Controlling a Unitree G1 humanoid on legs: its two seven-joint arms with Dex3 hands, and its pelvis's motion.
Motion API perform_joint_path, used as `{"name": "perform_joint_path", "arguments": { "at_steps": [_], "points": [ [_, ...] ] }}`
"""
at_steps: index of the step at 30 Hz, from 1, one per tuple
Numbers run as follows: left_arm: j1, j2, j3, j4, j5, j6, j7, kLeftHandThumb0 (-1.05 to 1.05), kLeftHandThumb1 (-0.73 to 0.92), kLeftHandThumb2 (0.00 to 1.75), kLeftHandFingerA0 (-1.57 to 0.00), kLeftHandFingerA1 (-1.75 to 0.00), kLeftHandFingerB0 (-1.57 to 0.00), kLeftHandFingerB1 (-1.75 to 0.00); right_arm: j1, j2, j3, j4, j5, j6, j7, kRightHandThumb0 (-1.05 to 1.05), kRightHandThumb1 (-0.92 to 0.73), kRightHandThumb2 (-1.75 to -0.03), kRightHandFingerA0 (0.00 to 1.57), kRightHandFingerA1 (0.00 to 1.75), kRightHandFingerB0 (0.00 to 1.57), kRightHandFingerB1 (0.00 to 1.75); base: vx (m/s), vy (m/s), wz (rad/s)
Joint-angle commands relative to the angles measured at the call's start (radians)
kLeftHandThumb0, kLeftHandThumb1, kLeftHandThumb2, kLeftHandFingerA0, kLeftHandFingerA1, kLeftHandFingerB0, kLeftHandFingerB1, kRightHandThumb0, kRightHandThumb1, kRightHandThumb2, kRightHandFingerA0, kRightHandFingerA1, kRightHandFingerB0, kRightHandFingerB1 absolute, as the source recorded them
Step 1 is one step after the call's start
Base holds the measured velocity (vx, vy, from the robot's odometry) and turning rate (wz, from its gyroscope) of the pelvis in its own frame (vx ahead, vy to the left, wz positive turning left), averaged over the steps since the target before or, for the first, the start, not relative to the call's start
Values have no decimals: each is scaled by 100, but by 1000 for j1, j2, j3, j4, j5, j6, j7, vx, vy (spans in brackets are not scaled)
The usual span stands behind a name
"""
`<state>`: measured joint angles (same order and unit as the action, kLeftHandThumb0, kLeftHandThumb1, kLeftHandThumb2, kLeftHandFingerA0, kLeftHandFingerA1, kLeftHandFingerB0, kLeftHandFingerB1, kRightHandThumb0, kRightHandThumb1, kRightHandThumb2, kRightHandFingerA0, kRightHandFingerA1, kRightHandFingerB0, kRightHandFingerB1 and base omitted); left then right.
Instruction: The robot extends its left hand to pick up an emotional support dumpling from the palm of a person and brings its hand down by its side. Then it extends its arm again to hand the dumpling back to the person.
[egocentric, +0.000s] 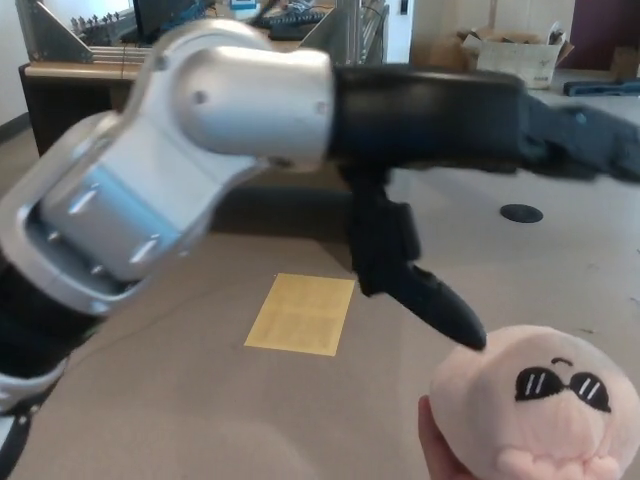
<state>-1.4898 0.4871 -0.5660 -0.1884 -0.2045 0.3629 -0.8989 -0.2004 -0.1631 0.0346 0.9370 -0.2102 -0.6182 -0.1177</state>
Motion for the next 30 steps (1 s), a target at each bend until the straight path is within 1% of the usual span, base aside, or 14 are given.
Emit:
{"name": "perform_joint_path", "arguments": {
  "at_steps": [1, 2, 3, 6, 7, 10, 11, 16, 23, 24, 25, 27, 28, 30],
  "points": [
    [-113, -13, -88, 7, 8, 171, -222, -58, 38, 83, 0, -5, 0, -2, -28, -12, -4, 17, 9, -14, 4, -56, -68, -61, 62, 48, 34, 31, 0, 0, 0],
    [-122, -8, -93, 10, 8, 176, -241, -61, 40, 83, 0, -2, 0, 0, -32, -13, -2, 11, 8, -1, 11, -60, -57, -88, 54, 59, 26, 44, 0, 0, 0],
    [-126, -8, -94, 10, 7, 180, -245, -62, 42, 83, 0, -1, 0, 0, -31, -13, -1, 10, 6, -3, 9, -50, -69, -61, 61, 48, 34, 32, 0, 0, 0],
    [-133, -11, -95, 9, 10, 194, -259, -62, 42, 83, 0, -1, 0, 0, -31, -14, 0, 9, 3, -5, 7, -50, -69, -61, 61, 48, 34, 32, 0, 0, 0],
    [-153, -6, -111, 18, 7, 211, -298, -65, 43, 81, 0, 0, 0, 0, -40, -8, 5, 21, -8, 3, -10, -59, -56, -88, 56, 59, 29, 46, 0, 0, 0],
    [-171, -4, -123, 22, 11, 229, -335, -65, 43, 82, 0, 0, 0, 0, -54, -2, 2, 57, -1, -33, -15, -56, -55, -87, 57, 61, 31, 47, 0, 0, 0],
    [-174, -6, -126, 27, 11, 235, -344, -58, 39, 81, 0, -6, 0, -3, -54, -6, 10, 42, -10, -10, -14, -57, -56, -88, 54, 60, 31, 47, 0, 0, 0],
    [-195, -2, -138, 34, 46, 240, -379, -59, 43, 82, 0, 0, 0, -1, -71, 0, 8, 64, -4, -28, -13, -56, -54, -87, 58, 63, 30, 47, 0, 0, 0],
    [-155, -24, -128, -11, 72, 267, -363, -59, 42, 83, 0, 0, 0, -1, -90, -7, 20, 104, -13, -45, -11, -52, -55, -85, 57, 60, 29, 46, 0, 0, 0],
    [-150, -28, -128, -19, 75, 273, -359, -59, 42, 83, 0, 0, 0, -1, -94, -7, 20, 114, -11, -46, -8, -47, -67, -61, 62, 48, 34, 32, 0, 0, 0],
    [-143, -34, -129, -30, 78, 282, -351, -59, 42, 83, 0, 0, 0, -1, -97, -8, 21, 119, -8, -42, -2, -57, -56, -87, 53, 58, 27, 45, 0, 0, 0],
    [-133, -45, -129, -38, 82, 292, -347, -59, 43, 84, 0, 0, 0, 0, -96, -12, 30, 105, -23, -35, -17, -59, -57, -87, 53, 58, 26, 45, 0, 0, 0],
    [-121, -49, -128, -47, 92, 280, -338, -59, 42, 84, 0, 0, 0, 0, -85, -10, 33, 73, -24, -35, -18, -49, -69, -61, 59, 50, 31, 32, 0, 0, 0],
    [-102, -60, -131, -60, 107, 278, -324, -59, 41, 84, 0, 0, 0, 0, -78, -13, 41, 39, -31, 7, -12, -55, -72, -61, 47, 50, 39, 37, 0, 0, 0]
  ]
}}
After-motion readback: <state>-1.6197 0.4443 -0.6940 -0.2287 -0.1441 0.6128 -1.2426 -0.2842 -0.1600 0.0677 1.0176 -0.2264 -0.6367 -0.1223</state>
